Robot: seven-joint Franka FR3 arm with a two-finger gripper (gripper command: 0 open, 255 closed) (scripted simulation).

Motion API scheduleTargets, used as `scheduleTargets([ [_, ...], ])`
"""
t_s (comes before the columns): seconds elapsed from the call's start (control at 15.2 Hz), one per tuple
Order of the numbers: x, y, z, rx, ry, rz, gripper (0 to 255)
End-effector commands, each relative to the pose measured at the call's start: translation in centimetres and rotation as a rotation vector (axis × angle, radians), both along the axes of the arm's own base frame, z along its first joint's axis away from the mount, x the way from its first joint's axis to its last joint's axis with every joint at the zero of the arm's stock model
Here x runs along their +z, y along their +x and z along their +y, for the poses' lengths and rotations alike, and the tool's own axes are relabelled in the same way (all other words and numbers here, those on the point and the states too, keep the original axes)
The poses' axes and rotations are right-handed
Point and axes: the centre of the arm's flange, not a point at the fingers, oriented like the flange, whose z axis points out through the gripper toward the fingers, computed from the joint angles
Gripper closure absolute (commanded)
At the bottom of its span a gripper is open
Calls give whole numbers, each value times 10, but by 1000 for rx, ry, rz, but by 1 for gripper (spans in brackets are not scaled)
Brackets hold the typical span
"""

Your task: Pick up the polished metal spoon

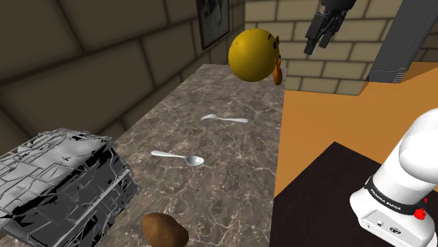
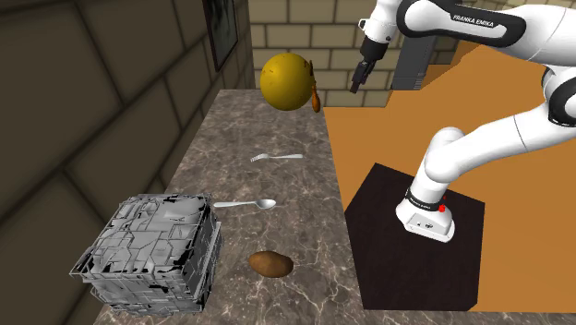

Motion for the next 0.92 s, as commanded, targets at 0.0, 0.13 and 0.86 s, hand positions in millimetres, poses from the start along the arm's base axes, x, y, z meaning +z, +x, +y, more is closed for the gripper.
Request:
scheduleTargets([
  [0.0,0,0,0,0,0,0,0],
  [0.13,-12,11,20,16,5,0,0],
  [0.86,-75,69,131,102,33,0,0],
])
